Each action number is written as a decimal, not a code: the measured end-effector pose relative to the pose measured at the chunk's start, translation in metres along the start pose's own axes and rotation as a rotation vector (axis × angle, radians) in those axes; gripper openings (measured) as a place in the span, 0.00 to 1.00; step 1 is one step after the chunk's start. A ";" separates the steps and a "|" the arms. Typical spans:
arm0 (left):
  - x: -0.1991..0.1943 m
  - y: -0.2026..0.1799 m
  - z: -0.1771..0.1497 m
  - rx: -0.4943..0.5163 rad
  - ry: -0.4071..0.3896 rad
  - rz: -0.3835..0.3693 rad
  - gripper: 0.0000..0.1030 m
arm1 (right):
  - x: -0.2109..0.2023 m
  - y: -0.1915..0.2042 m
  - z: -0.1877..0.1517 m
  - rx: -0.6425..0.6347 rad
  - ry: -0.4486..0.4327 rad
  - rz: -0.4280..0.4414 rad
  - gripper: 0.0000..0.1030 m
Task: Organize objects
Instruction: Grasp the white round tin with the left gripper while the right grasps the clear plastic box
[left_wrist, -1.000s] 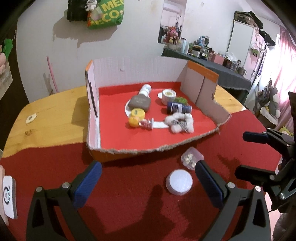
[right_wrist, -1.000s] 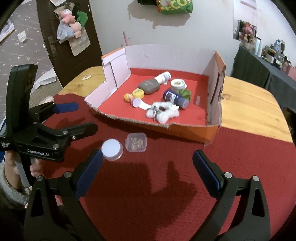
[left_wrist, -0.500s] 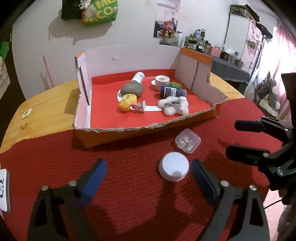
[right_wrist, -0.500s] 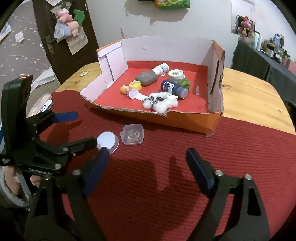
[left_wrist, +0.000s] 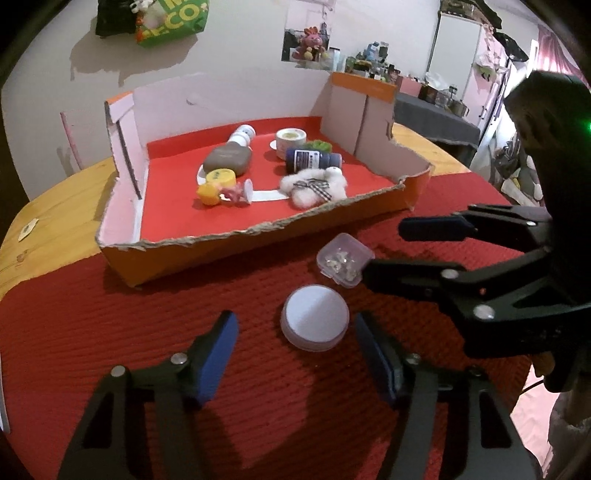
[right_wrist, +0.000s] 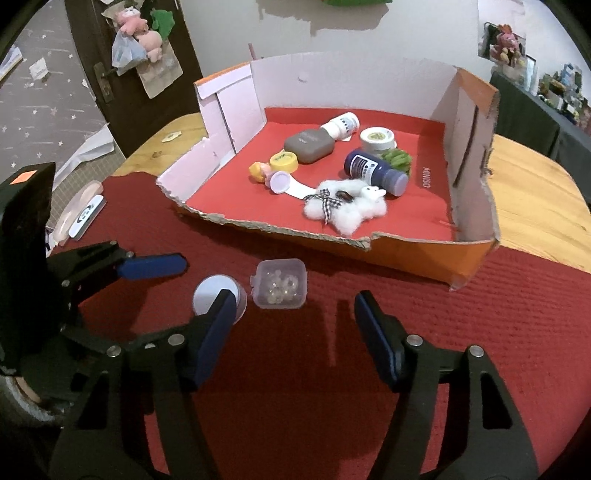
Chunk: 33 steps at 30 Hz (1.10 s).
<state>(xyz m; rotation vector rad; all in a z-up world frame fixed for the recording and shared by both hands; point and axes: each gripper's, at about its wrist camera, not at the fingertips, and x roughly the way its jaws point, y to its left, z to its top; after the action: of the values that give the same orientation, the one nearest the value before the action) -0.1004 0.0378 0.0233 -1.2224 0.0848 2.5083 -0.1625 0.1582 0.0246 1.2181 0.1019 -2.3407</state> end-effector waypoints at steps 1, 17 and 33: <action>0.001 0.000 0.000 0.000 0.002 -0.001 0.62 | 0.002 0.000 0.001 -0.001 0.004 -0.001 0.62; 0.007 0.000 0.001 0.001 0.000 -0.010 0.41 | 0.029 0.014 0.008 -0.074 0.058 -0.046 0.45; -0.003 0.006 -0.001 -0.018 -0.006 -0.020 0.41 | 0.010 0.016 0.002 -0.053 0.031 -0.028 0.32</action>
<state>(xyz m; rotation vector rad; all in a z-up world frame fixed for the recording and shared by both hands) -0.0993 0.0314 0.0247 -1.2171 0.0487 2.5006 -0.1622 0.1398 0.0203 1.2355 0.1916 -2.3279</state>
